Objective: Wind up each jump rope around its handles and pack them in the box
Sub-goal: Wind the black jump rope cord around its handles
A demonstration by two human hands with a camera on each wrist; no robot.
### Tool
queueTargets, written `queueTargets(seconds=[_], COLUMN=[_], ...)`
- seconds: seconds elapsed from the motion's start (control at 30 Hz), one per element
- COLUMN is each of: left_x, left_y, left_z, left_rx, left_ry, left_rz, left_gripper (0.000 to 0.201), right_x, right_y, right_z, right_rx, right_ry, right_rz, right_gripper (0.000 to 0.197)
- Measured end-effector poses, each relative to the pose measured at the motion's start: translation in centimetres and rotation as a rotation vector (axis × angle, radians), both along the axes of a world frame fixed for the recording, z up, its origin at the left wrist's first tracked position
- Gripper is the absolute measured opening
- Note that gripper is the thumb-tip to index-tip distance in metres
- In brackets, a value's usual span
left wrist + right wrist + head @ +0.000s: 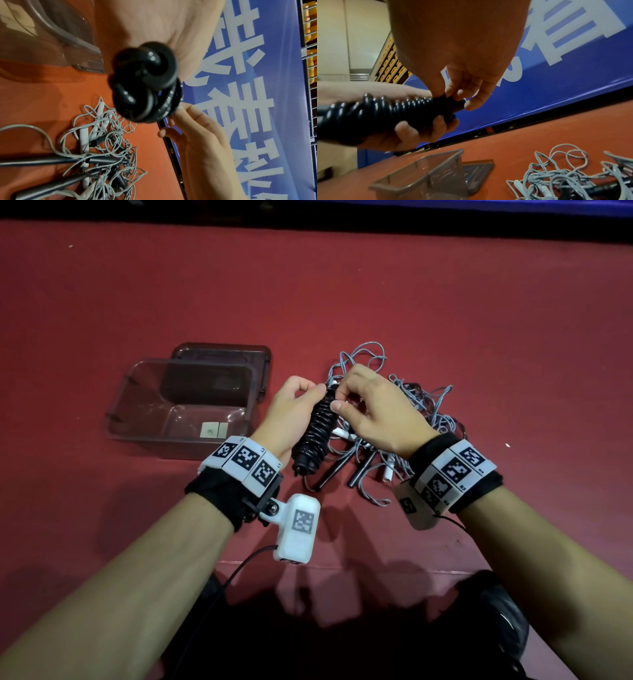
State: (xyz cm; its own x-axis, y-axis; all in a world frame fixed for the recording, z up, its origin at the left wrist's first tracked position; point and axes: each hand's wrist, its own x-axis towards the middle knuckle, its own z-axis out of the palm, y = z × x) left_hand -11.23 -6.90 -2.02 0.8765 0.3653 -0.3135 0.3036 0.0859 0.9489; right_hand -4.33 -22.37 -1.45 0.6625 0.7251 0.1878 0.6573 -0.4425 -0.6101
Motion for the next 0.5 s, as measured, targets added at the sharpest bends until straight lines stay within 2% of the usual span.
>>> queueTargets(seconds=[0.2,0.37,0.5], left_x=[0.0,0.3,0.3], left_y=[-0.1,-0.1,-0.3], left_z=[0.6,1.4,1.6], left_rx=[0.013,0.258,0.317], left_ry=[-0.031,-0.067,-0.070], left_rz=[-0.013,0.020,0.032], left_gripper=[0.012,0.014,0.011], right_x=[-1.2,-2.6,-3.1], right_y=[-0.1,0.2,0.4], right_z=[-0.3,-1.2,-2.2], right_rx=[-0.029,0.099,0.177], right_ry=[-0.037,-0.081,-0.026], right_rz=[-0.054,-0.158,-0.228], right_gripper=[0.012,0.011,0.011])
